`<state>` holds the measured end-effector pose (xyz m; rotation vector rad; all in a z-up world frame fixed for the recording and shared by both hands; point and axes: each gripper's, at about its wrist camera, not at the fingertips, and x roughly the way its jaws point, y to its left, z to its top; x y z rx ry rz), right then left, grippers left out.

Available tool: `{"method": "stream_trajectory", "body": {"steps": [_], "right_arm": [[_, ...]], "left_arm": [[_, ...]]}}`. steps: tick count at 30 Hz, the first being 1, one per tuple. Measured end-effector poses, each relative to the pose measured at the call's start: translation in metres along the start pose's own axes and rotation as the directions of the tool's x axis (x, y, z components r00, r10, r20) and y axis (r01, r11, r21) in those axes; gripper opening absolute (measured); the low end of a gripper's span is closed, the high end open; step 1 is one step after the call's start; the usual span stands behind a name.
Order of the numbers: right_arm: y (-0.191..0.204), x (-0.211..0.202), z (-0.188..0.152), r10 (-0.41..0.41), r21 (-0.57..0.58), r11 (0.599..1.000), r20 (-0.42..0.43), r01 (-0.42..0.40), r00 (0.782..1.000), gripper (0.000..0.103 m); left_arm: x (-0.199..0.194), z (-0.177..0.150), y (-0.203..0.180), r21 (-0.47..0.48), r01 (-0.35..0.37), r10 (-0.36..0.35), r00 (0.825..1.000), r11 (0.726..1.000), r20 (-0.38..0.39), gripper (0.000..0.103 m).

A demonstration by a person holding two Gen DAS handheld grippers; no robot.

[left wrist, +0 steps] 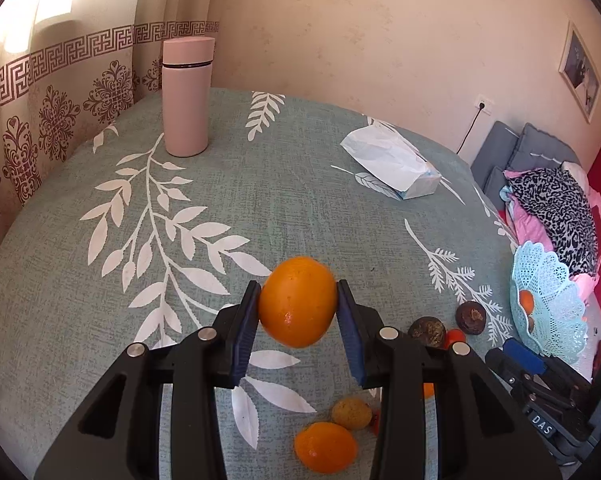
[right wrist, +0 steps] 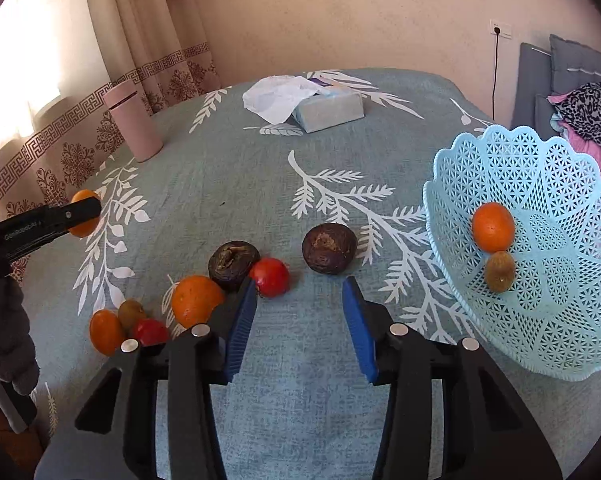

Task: Organize fruits
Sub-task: 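Grasp the dark brown passion fruit with the right tool while the left holds the orange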

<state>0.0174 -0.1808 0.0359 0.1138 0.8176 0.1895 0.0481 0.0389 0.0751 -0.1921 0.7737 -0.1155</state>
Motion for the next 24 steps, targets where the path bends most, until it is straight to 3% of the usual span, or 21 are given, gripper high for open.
{"method": "stream_trajectory", "body": {"steps": [9, 24], "right_arm": [[-0.005, 0.044, 0.019, -0.124, -0.027, 0.992, -0.05, 0.123, 0.991, 0.046], [-0.005, 0.045, 0.024, -0.087, -0.013, 0.996, -0.058, 0.086, 0.994, 0.04]], "left_arm": [[-0.003, -0.001, 0.008, -0.021, 0.008, -0.008, 1.0, 1.0, 0.005, 0.038], [-0.001, -0.004, 0.009, -0.024, 0.009, -0.009, 1.0, 1.0, -0.004, 0.038]]}}
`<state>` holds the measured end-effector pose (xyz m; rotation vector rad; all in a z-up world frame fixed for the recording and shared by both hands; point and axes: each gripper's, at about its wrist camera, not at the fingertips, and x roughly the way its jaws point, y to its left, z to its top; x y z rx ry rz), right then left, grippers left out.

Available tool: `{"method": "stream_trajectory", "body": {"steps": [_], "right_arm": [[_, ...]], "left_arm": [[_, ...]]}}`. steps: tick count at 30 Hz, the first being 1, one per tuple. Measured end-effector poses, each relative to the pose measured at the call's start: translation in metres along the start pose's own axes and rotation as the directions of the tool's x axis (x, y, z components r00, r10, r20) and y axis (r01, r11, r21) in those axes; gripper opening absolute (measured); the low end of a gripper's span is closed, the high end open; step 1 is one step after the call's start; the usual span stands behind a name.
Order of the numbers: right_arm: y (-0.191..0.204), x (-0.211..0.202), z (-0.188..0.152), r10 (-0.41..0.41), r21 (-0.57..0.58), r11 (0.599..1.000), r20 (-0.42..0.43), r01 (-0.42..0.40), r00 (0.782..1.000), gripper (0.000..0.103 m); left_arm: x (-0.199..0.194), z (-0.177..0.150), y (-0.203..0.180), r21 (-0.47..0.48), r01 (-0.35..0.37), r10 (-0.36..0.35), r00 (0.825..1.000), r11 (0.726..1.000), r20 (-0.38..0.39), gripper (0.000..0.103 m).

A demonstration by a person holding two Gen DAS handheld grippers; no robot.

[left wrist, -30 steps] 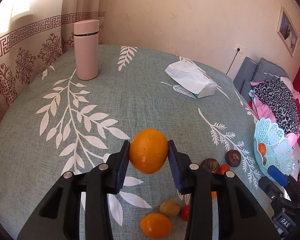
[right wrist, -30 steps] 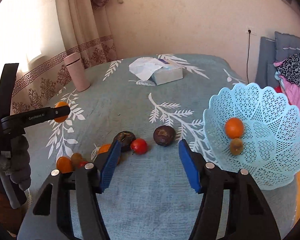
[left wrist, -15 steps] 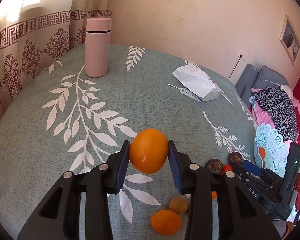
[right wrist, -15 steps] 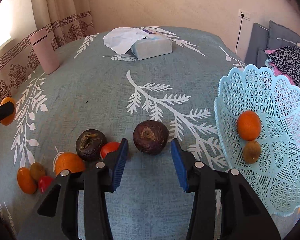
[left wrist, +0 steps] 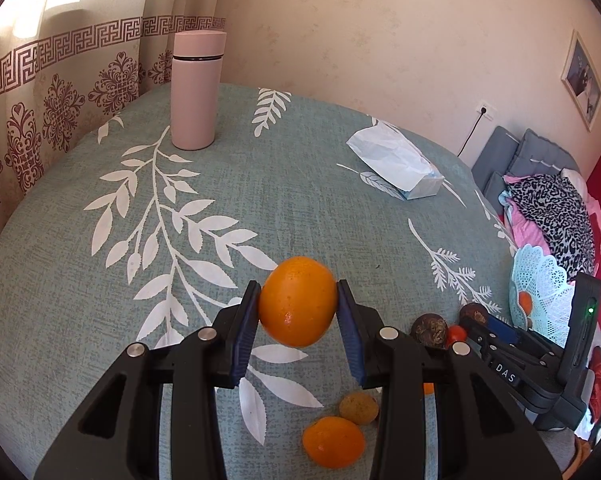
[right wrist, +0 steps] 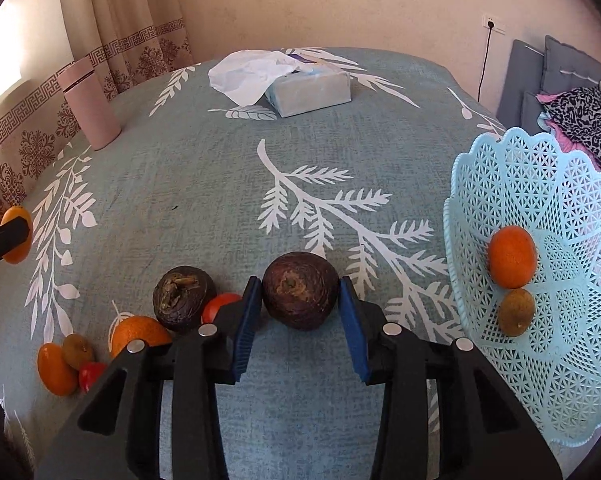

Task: Organize fruits
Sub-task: 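Grasp the dark brown passion fruit with the right tool while the left holds the orange, then carry the passion fruit over the basket and open the right tool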

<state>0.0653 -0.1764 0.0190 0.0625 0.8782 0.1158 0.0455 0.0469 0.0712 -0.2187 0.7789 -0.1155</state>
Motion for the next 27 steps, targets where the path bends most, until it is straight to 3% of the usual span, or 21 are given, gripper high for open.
{"method": "stream_trajectory", "body": {"steps": [11, 19, 27], "right_arm": [[-0.006, -0.057, 0.003, 0.051, 0.043, 0.997, 0.127, -0.057, 0.991, 0.041], [-0.042, -0.093, -0.004, -0.089, 0.102, 0.992, 0.224, 0.067, 0.971, 0.04], [-0.097, -0.1, -0.018, -0.202, 0.222, 0.962, 0.198, 0.157, 0.959, 0.041]], "left_arm": [[-0.001, -0.002, -0.003, 0.012, 0.007, -0.007, 1.0, 1.0, 0.0, 0.038], [-0.002, -0.005, -0.008, 0.025, 0.011, -0.011, 1.0, 1.0, -0.001, 0.038], [-0.006, -0.008, -0.014, 0.043, 0.012, -0.012, 1.0, 0.999, 0.001, 0.038]]}}
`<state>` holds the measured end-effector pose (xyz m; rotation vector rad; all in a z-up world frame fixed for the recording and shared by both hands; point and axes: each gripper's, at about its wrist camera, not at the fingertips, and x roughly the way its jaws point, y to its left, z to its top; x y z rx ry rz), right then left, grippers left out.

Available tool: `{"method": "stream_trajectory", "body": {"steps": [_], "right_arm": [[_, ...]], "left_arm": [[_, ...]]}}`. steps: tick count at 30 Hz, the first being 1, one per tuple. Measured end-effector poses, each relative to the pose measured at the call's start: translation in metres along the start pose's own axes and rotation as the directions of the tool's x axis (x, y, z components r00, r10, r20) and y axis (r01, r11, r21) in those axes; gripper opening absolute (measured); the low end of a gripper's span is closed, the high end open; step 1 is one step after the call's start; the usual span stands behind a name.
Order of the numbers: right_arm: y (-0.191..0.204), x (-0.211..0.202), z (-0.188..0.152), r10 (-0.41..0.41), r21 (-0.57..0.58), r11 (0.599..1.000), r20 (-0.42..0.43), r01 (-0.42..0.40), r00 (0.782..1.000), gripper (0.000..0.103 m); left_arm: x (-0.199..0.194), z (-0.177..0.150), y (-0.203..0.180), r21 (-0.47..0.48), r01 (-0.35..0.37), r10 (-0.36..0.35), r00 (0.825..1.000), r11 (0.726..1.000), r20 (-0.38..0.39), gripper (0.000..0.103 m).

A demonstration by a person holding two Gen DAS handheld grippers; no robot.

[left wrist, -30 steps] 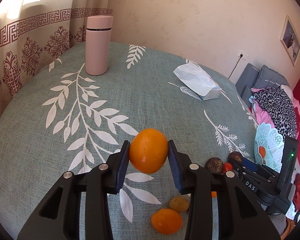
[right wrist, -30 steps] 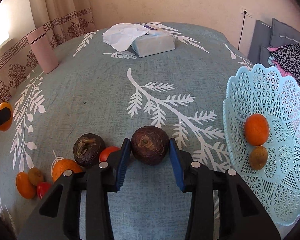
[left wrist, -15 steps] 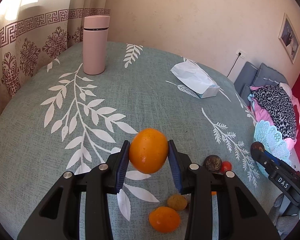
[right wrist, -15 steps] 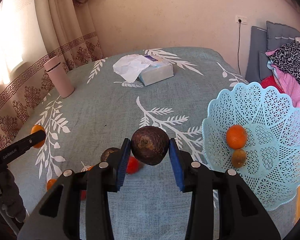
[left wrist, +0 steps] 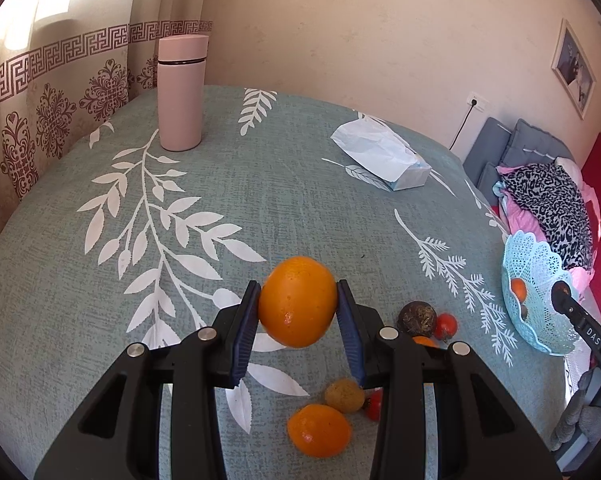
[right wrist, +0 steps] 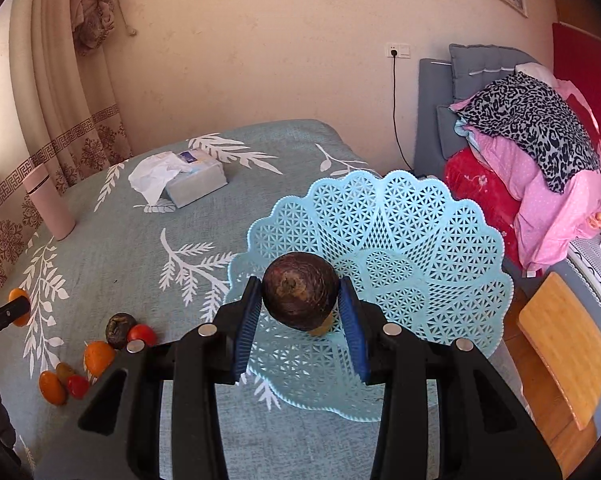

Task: Organize fruits
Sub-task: 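Carry the passion fruit over the basket and open the right tool, then lower the held orange into the basket and open the left tool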

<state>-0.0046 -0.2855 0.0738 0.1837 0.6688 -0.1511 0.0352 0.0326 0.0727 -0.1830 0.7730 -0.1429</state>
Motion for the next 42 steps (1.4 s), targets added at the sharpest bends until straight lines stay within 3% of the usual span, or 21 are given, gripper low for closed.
{"method": "stream_trajectory", "body": {"steps": [5, 8, 13, 17, 21, 34, 42], "right_arm": [[-0.024, -0.003, -0.002, -0.026, 0.062, 0.998, 0.01, 0.025, 1.0, 0.041], [-0.034, -0.008, -0.003, -0.04, 0.094, 0.995, 0.034, 0.036, 0.999, 0.051], [-0.044, -0.016, -0.006, -0.091, 0.119, 0.99, 0.089, 0.08, 0.992, 0.051], [-0.054, -0.024, -0.01, -0.16, 0.147, 0.979, 0.149, 0.138, 0.976, 0.06], [-0.062, -0.03, -0.014, -0.235, 0.161, 0.966, 0.213, 0.203, 0.948, 0.064], [-0.081, -0.031, -0.022, -0.247, 0.24, 0.952, 0.236, 0.19, 0.94, 0.066], [-0.087, -0.032, -0.024, -0.25, 0.278, 0.943, 0.236, 0.181, 0.939, 0.066]], "left_arm": [[-0.002, -0.001, -0.007, 0.016, -0.003, 0.003, 1.0, 1.0, 0.0, 0.038], [-0.003, -0.002, -0.013, 0.03, -0.003, 0.003, 1.0, 1.0, -0.001, 0.038], [-0.006, -0.004, -0.027, 0.064, 0.004, -0.004, 1.0, 0.998, 0.0, 0.038], [-0.008, -0.004, -0.045, 0.105, 0.023, -0.023, 1.0, 0.994, -0.003, 0.038], [-0.007, -0.004, -0.069, 0.145, 0.089, -0.086, 0.996, 0.985, -0.021, 0.038], [0.022, -0.009, -0.181, 0.281, 0.303, -0.279, 0.952, 0.911, -0.124, 0.038], [0.037, -0.019, -0.235, 0.347, 0.385, -0.343, 0.922, 0.855, -0.178, 0.038]]}}
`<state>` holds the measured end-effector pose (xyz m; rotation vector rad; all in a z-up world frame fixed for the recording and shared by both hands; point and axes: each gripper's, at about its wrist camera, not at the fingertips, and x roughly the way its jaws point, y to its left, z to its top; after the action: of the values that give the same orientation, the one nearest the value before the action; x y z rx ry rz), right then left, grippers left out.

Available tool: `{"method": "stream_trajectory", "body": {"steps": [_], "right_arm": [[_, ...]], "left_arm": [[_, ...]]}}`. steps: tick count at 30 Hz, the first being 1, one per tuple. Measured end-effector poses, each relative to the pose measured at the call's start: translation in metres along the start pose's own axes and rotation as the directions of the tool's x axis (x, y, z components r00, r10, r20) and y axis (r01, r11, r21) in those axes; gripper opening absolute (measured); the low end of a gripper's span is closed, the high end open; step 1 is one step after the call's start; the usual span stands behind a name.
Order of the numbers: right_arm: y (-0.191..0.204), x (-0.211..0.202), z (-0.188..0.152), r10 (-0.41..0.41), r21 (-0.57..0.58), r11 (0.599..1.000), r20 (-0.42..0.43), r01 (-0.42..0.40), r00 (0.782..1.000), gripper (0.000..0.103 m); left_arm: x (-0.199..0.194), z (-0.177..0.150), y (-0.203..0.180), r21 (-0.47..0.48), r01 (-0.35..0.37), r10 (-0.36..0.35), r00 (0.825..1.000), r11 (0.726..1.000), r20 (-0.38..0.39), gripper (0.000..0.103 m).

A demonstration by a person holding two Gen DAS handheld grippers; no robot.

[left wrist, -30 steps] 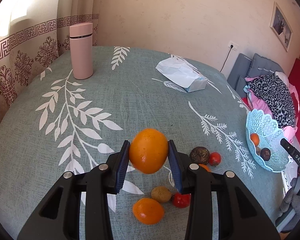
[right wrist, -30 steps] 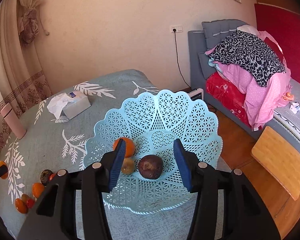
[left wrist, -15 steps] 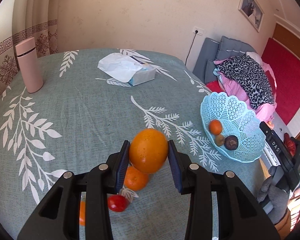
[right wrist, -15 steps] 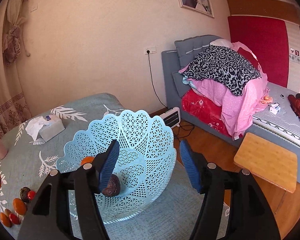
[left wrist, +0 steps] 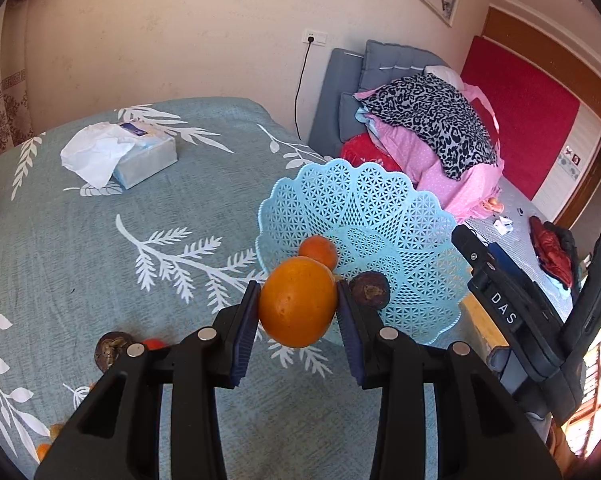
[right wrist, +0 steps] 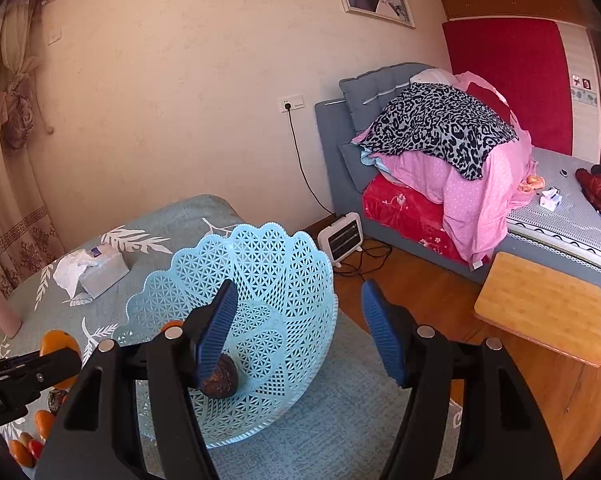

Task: Organize fruits
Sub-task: 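Lower the held orange into the basket and open the left tool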

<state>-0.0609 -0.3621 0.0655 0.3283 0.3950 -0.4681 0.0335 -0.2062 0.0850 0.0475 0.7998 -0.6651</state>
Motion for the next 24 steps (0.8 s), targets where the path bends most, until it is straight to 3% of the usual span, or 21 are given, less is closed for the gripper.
{"method": "stream_trajectory", "body": {"steps": [7, 11, 15, 24], "right_arm": [[-0.005, -0.002, 0.0, -0.015, 0.024, 1.0, 0.011, 0.014, 1.0, 0.066], [-0.007, -0.002, 0.001, -0.02, 0.038, 0.999, 0.014, 0.019, 1.0, 0.067], [-0.007, -0.003, 0.0, -0.022, 0.034, 0.999, 0.023, 0.021, 1.0, 0.073], [-0.005, -0.005, 0.0, -0.027, 0.026, 0.999, 0.032, 0.026, 0.999, 0.074]], "left_arm": [[0.017, 0.005, -0.024, 0.03, 0.069, -0.068, 0.998, 0.997, -0.011, 0.039], [0.013, 0.005, -0.027, 0.027, 0.072, -0.073, 0.997, 0.997, 0.03, 0.063], [0.005, 0.006, -0.019, 0.005, 0.057, -0.057, 0.998, 0.998, 0.041, 0.065], [-0.024, 0.006, 0.003, -0.012, -0.04, 0.041, 0.994, 0.999, 0.104, 0.071]]}}
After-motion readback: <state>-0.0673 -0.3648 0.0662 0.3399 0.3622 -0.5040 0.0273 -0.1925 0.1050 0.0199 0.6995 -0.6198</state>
